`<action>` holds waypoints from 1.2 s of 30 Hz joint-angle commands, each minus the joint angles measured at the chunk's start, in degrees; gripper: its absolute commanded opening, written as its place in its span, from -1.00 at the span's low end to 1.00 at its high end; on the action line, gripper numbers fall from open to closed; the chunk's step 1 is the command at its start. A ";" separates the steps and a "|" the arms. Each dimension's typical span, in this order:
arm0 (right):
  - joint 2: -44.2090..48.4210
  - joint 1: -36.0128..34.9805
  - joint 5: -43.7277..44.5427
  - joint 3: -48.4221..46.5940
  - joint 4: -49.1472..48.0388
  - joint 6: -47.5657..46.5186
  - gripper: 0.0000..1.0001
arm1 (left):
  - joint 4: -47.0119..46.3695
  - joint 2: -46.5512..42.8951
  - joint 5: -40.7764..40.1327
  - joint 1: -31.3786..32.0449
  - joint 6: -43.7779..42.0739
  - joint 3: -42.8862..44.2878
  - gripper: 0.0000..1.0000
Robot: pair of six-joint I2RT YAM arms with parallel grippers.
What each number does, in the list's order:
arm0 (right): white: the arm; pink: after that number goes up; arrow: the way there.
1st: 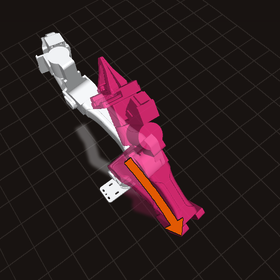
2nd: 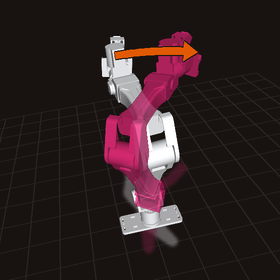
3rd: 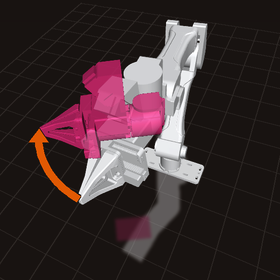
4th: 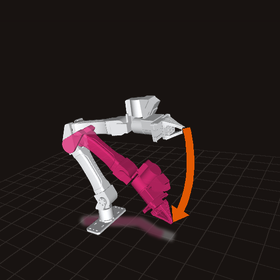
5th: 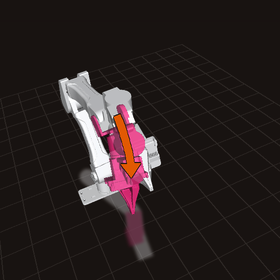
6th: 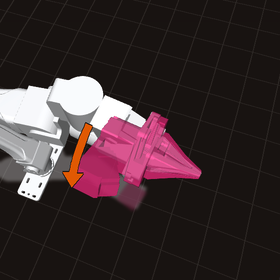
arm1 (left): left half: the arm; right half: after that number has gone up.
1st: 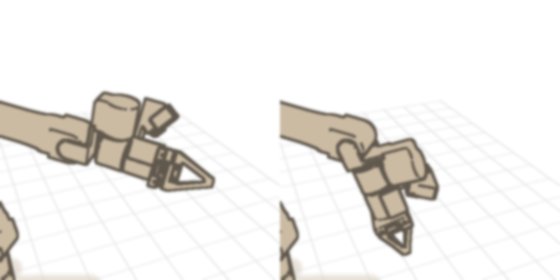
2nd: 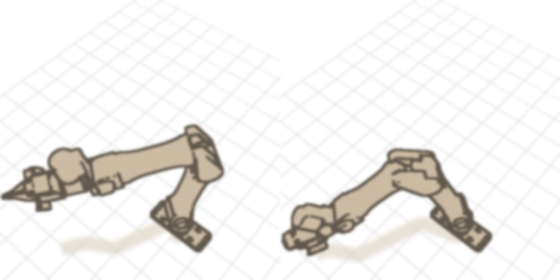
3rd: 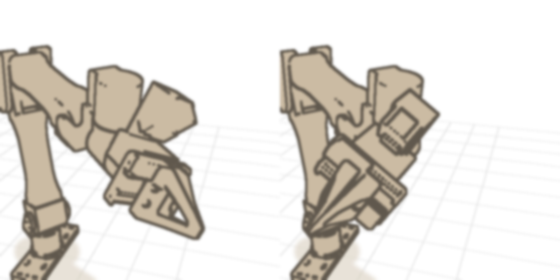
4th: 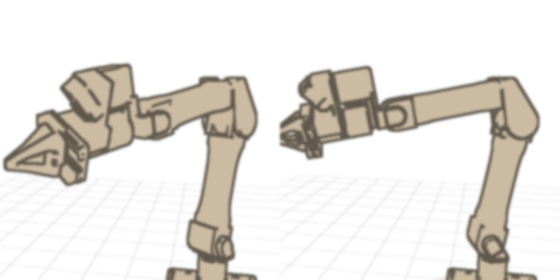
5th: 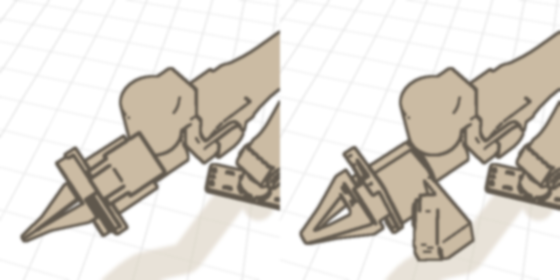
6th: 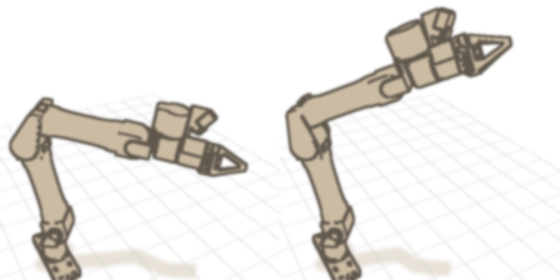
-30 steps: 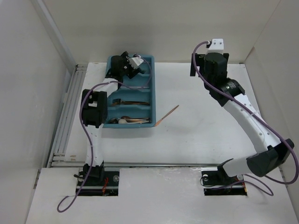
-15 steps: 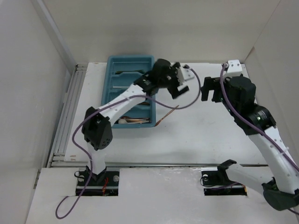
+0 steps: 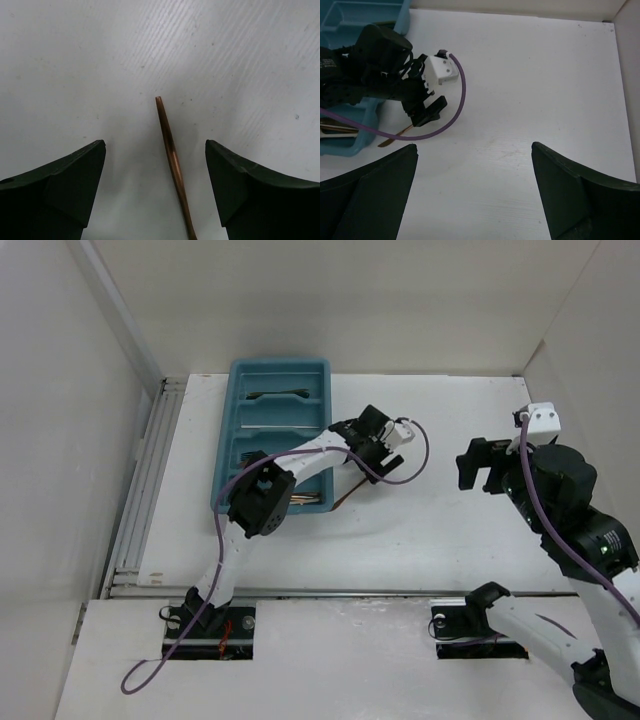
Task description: Sort the eating utensils into containers
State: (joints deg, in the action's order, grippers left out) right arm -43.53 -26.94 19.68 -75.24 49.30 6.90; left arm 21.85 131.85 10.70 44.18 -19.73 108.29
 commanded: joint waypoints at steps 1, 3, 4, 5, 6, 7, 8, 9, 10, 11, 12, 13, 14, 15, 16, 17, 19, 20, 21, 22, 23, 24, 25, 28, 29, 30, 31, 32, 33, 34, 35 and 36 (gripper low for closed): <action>0.46 0.04 0.27 -0.17 1.67 0.49 1.00 | 3.28 0.68 -2.53 0.55 2.40 4.99 0.56; 0.99 0.04 0.27 -0.17 1.68 -0.12 1.00 | 6.97 1.30 -0.60 -0.58 4.68 5.53 0.51; 0.99 0.04 0.88 -0.17 1.68 -1.17 1.00 | 8.20 1.30 1.50 -0.59 4.70 5.53 0.49; 0.99 0.04 0.88 -0.17 1.68 -1.70 1.00 | 9.08 0.78 2.13 -0.59 4.70 4.31 0.49; 0.29 0.04 1.49 -0.86 1.68 -2.23 1.00 | 9.61 -0.44 2.74 -0.59 4.70 1.51 0.49; 0.29 0.04 1.50 -0.87 1.68 -3.11 1.00 | 10.14 -1.06 2.75 -0.59 4.09 0.09 0.47; -0.50 0.04 1.50 -1.57 1.68 -3.12 1.00 | 10.15 -1.07 2.75 -0.59 4.08 -1.23 0.47; -1.03 0.04 1.50 -2.18 1.68 -3.81 1.00 | 10.84 -1.77 2.23 -0.59 3.56 -2.11 0.47; -1.03 0.04 1.50 -2.19 1.07 -3.82 1.00 | 11.37 -1.25 1.52 -0.59 3.55 -2.12 0.44; -1.03 0.04 1.50 -2.19 1.06 -3.82 1.00 | 12.07 -1.25 0.91 -0.59 3.55 -2.12 0.41; -1.03 0.04 1.50 -2.19 0.45 -3.82 1.00 | 12.95 -0.20 0.38 -0.59 3.55 -1.25 0.37; -1.03 0.04 1.50 -2.19 -0.07 -4.34 1.00 | 14.35 1.20 0.38 -0.59 3.55 0.07 0.19; -1.03 0.04 1.50 -2.19 -0.08 -4.35 1.00 | 14.36 1.91 0.38 -0.59 4.08 0.69 0.01; -1.03 0.04 1.50 -2.19 -0.08 -4.35 1.00 | 14.36 2.44 1.07 -0.59 4.08 0.69 -0.22; -1.03 0.04 1.50 -2.19 -0.08 -4.35 1.00 | 14.36 3.49 1.69 -0.59 4.08 1.39 -0.45; -1.03 0.04 1.50 -2.19 -0.08 -4.35 1.00 | 13.58 4.02 1.69 -0.59 4.08 2.09 -0.86; -0.51 0.04 2.02 -2.19 0.53 -4.35 1.00 | 13.57 4.55 1.69 0.02 4.08 3.67 -1.00; 0.10 0.04 2.03 -2.19 0.54 -4.35 1.00 | 13.57 5.25 2.22 0.03 4.08 5.34 -1.00; 0.11 0.04 2.03 -2.19 0.54 -4.35 1.00 | 13.57 5.26 2.74 0.03 4.08 5.87 -1.00; 0.81 0.04 2.03 -2.19 0.54 -3.82 1.00 | 12.70 4.56 3.88 0.03 4.08 5.88 -1.00; 1.34 0.04 2.72 -2.19 0.54 -3.82 1.00 | 11.48 2.81 3.89 0.03 4.08 6.49 -1.00; 1.34 0.04 2.73 -2.19 0.54 -3.82 1.00 | 10.86 1.84 4.67 0.03 5.30 7.19 -1.00; 1.34 0.04 3.25 -2.19 1.06 -3.82 1.00 | 10.85 0.96 5.90 0.03 5.83 7.89 -1.00; 1.34 0.04 3.26 -2.71 1.06 -3.29 1.00 | 10.85 -1.77 8.98 0.03 9.34 12.81 -1.00; 1.34 0.04 3.26 -2.72 1.06 -3.29 1.00 | 10.85 -2.38 11.77 0.03 10.40 14.13 -1.00; 1.34 0.04 3.26 -2.72 1.06 -3.29 1.00 | 9.81 -3.87 13.02 0.03 11.45 15.10 -1.00; 1.34 0.04 2.65 -2.72 0.54 -2.77 1.00 | 8.84 -4.93 14.08 -0.58 12.51 15.80 -1.00; 1.34 0.04 2.64 -2.72 0.54 -2.77 1.00 | 7.35 -6.24 14.70 -0.59 14.35 15.81 -1.00; 1.34 0.04 2.64 -3.24 -0.07 -2.77 1.00 | 5.33 -7.74 15.22 -0.59 15.15 14.51 -1.00; 1.34 0.04 2.64 -3.24 -0.08 -2.24 1.00 | 0.70 -11.06 15.23 -0.59 15.16 11.62 -1.00; 1.34 0.04 2.12 -3.24 -0.08 -2.24 1.00 | -1.52 -12.66 15.23 -0.59 15.16 10.20 -1.00; 1.34 0.04 2.11 -3.24 -0.69 -2.24 1.00 | -3.37 -13.89 15.23 -0.59 14.63 9.40 -1.00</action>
State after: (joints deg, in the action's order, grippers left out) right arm -42.39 -26.94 21.65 -76.14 50.98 3.86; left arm 27.33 128.68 22.41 43.81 -7.49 118.80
